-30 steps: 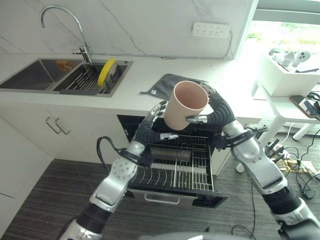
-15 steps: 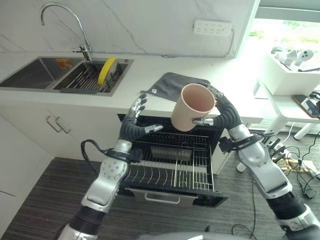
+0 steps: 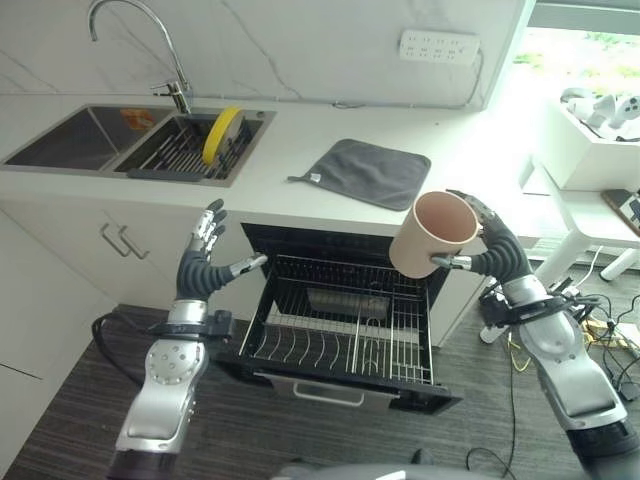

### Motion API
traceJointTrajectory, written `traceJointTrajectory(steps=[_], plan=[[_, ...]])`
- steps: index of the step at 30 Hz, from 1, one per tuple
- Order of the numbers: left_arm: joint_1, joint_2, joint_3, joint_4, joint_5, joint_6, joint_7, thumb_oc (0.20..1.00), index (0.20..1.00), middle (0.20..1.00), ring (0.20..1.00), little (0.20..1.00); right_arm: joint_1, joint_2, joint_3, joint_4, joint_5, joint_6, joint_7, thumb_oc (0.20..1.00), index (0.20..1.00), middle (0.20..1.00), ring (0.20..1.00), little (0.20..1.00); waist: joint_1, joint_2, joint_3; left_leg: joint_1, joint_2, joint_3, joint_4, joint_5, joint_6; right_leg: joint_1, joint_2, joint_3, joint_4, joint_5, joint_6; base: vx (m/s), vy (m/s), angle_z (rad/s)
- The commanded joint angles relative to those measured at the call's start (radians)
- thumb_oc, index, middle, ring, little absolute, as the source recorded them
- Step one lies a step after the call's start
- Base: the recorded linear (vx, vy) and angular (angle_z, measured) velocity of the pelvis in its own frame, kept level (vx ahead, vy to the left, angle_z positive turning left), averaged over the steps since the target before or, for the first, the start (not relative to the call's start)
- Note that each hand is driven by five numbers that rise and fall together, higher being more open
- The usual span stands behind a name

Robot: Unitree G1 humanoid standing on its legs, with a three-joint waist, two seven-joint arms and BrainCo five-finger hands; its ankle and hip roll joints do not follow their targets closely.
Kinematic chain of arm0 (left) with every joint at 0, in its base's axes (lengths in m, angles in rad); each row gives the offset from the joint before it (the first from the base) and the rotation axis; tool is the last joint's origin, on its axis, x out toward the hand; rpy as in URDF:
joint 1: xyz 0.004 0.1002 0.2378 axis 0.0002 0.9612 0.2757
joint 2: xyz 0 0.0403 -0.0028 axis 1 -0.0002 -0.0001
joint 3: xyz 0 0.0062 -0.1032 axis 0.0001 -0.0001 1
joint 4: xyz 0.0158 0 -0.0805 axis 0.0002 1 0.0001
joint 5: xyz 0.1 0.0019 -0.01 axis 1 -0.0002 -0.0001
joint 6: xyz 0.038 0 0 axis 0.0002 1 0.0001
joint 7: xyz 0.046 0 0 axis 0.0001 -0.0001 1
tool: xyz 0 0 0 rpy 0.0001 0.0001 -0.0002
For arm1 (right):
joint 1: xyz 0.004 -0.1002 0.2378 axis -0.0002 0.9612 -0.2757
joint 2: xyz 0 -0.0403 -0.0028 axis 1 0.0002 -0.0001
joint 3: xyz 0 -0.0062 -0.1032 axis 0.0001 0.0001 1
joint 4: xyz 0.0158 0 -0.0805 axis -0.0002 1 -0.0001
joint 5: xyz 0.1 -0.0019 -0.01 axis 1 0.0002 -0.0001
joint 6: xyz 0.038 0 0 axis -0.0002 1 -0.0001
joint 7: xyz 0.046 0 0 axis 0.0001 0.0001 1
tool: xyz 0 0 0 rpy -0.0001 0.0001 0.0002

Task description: Place the dishes in the dishwasher.

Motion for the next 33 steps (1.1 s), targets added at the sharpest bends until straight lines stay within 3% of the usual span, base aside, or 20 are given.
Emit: traceJointTrajectory(steps=[1,7,18,24,26,33], plan=[[-0.059,0.084,0.033,-0.063,-0.018,-0.107,-0.014,1.0,1.0,1.0,1.0,1.0,-0.072,-0.041,-0.066,-0.085,0.015,-0.085,-0.027,0.2,0.2,0.2,0.2,0.2,0.001,-0.012,0.051,-0.103,-0.008,0.015,0.201,-0.116,0.046,-0.02,-0.033,0.086,0.294,-0.301,-0.001,-0.12,-0.028,0.1],[-0.061,0.073,0.04,-0.063,-0.046,-0.058,-0.014,1.0,1.0,1.0,1.0,1.0,-0.049,-0.067,-0.101,-0.083,-0.001,-0.094,-0.031,0.2,0.2,0.2,0.2,0.2,-0.015,-0.011,0.107,-0.211,-0.005,0.01,0.333,-0.16,0.044,-0.126,-0.059,0.122,0.422,-0.342,-0.005,-0.03,0.011,0.01],[-0.092,0.1,0.008,-0.054,0.022,-0.078,0.009,1.0,1.0,1.0,1.0,1.0,-0.093,-0.108,-0.086,-0.023,-0.018,-0.088,-0.09,0.2,0.2,0.2,0.2,0.2,-0.007,-0.008,0.176,-0.338,-0.012,-0.006,0.469,-0.19,0.059,-0.253,-0.101,0.146,0.535,-0.329,0.008,-0.02,0.01,0.0],[-0.106,0.137,-0.021,-0.042,0.041,-0.084,-0.018,1.0,1.0,1.0,1.0,1.0,-0.13,-0.142,-0.084,0.018,-0.01,-0.084,-0.104,0.2,0.2,0.2,0.2,0.2,0.001,-0.002,0.219,-0.41,-0.017,-0.009,0.528,-0.2,0.067,-0.337,-0.121,0.156,0.614,-0.334,0.014,-0.08,0.034,0.04],[-0.112,0.152,-0.037,-0.034,0.11,-0.096,-0.06,1.0,1.0,1.0,1.0,1.0,-0.143,-0.152,-0.078,0.039,-0.011,-0.088,-0.095,0.2,0.2,0.2,0.2,0.2,0.003,0.002,0.229,-0.424,-0.016,-0.008,0.536,-0.2,0.069,-0.354,-0.125,0.154,0.631,-0.337,0.013,-0.06,0.077,0.09],[-0.113,0.275,-0.038,-0.034,0.208,-0.097,-0.144,1.0,1.0,1.0,1.0,1.0,-0.16,-0.223,-0.101,0.043,0.01,-0.09,-0.08,0.2,0.2,0.2,0.2,0.2,0.003,0.007,0.248,-0.462,-0.01,-0.005,0.587,-0.212,0.071,-0.403,-0.139,0.154,0.694,-0.347,0.014,-0.01,0.057,0.02]])
